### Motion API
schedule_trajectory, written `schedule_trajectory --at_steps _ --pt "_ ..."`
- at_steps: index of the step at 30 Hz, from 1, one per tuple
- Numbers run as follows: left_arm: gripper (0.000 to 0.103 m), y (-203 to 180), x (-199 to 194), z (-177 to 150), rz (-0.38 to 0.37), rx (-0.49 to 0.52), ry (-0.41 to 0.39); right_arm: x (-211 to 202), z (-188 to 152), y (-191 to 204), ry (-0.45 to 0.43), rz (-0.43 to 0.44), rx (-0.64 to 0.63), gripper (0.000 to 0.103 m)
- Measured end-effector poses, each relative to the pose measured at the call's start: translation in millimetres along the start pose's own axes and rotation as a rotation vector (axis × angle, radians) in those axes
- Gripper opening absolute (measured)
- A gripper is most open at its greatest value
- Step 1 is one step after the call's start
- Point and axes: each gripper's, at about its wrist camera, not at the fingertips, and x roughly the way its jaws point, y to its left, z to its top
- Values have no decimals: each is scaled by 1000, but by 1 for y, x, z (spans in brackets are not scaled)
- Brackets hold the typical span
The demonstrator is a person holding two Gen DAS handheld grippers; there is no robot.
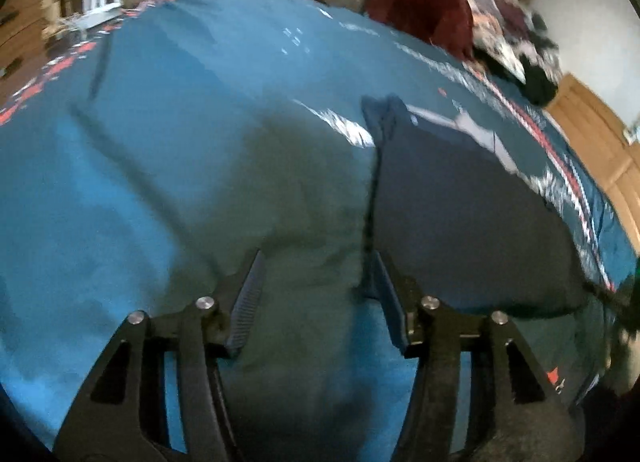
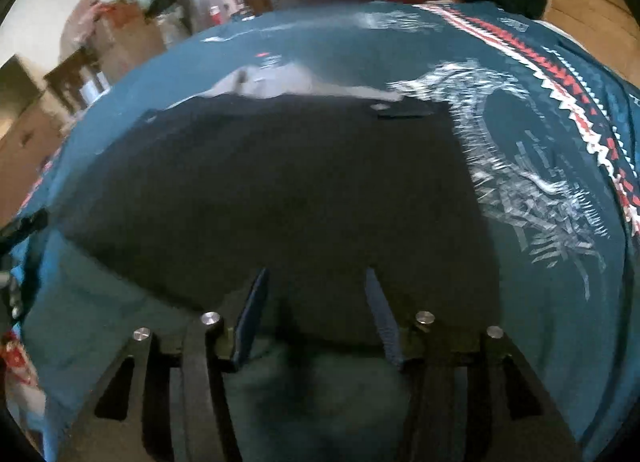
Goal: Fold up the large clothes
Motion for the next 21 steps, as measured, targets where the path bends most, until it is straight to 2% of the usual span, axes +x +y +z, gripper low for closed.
schedule_trajectory --at_steps 2,5,7,8,9,11,12,15,21 --pt "64 3 6 -5 48 -8 -9 1 -12 24 32 1 -42 60" --pt "65 4 29 -15 93 -22 26 15 -37 52 80 2 -75 61" --pt "76 -8 36 -15 127 33 36 28 -53 62 102 -28 -72 70" --pt "84 -15 38 -13 144 61 49 34 -59 66 102 -47 -69 78" --pt "93 -19 40 -14 147 76 61 35 -65 70 95 -57 -68 87" --pt "103 -26 46 -12 143 96 81 39 -70 78 81 -77 -66 97" --pt "103 -29 50 -11 168 105 92 41 -71 81 85 -92 -64 103" --pt "103 -32 56 -7 209 104 107 47 -70 85 99 -137 -24 103" --pt "103 -24 50 -19 180 118 50 51 -71 82 95 -138 31 103"
